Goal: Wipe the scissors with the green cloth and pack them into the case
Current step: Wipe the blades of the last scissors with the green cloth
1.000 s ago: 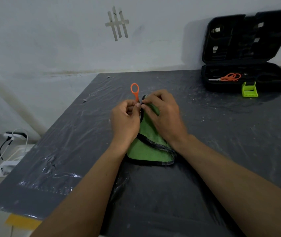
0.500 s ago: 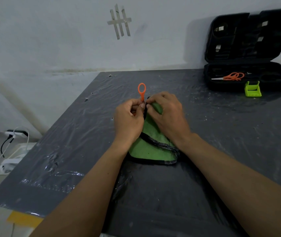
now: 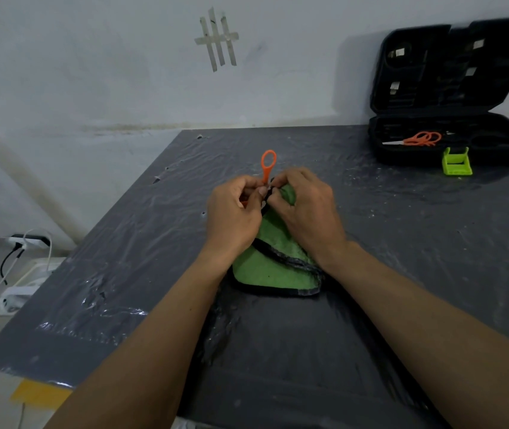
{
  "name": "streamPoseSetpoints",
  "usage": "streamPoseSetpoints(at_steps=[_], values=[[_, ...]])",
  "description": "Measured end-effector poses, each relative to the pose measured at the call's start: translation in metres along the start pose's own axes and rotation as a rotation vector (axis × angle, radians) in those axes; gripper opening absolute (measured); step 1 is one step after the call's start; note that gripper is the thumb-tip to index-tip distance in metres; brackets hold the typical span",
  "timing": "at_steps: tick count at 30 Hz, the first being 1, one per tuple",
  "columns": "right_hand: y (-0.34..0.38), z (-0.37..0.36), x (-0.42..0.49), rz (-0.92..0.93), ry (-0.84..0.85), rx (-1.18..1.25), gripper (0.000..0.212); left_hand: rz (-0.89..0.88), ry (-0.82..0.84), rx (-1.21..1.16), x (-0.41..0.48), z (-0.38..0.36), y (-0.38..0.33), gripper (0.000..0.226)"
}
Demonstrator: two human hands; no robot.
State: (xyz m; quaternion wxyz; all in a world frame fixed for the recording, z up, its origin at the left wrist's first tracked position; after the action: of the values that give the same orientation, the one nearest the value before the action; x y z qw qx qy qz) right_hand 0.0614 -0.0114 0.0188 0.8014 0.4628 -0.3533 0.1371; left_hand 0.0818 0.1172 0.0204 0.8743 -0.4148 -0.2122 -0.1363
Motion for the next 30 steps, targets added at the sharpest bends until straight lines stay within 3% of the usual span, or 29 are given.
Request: streamPoseSetpoints(at_steps=[15, 21, 30], values=[[-0.010, 0.002, 0.002, -0.018, -0.009, -0.006, 0.009, 0.041, 0.010, 0.004, 0.000, 0.005, 0.002, 0.009], [-0.012, 0.012, 0.004, -0.031, -0.119, 0.047, 0.006, 0.238, 0.002, -0.125, 0.000, 0.010, 0.017, 0.010], [0.003, -0.008, 0.002, 0.150, 0.104, -0.001, 0.008, 0.266, 0.021, -0.141, 0.000, 0.003, 0.016, 0.007]])
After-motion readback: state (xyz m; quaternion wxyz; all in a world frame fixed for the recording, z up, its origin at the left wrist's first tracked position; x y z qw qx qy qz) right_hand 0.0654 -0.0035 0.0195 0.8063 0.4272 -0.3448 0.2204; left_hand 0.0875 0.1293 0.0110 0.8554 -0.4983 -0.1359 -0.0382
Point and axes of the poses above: each hand's wrist, its own x-axis towards the middle knuckle, its own z-axis out of the back of the hand, y = z × x, the point moved 6 cm from there along x, towards the middle knuckle, and after that the axes turned 13 degrees about x, right-handed, at the moved point
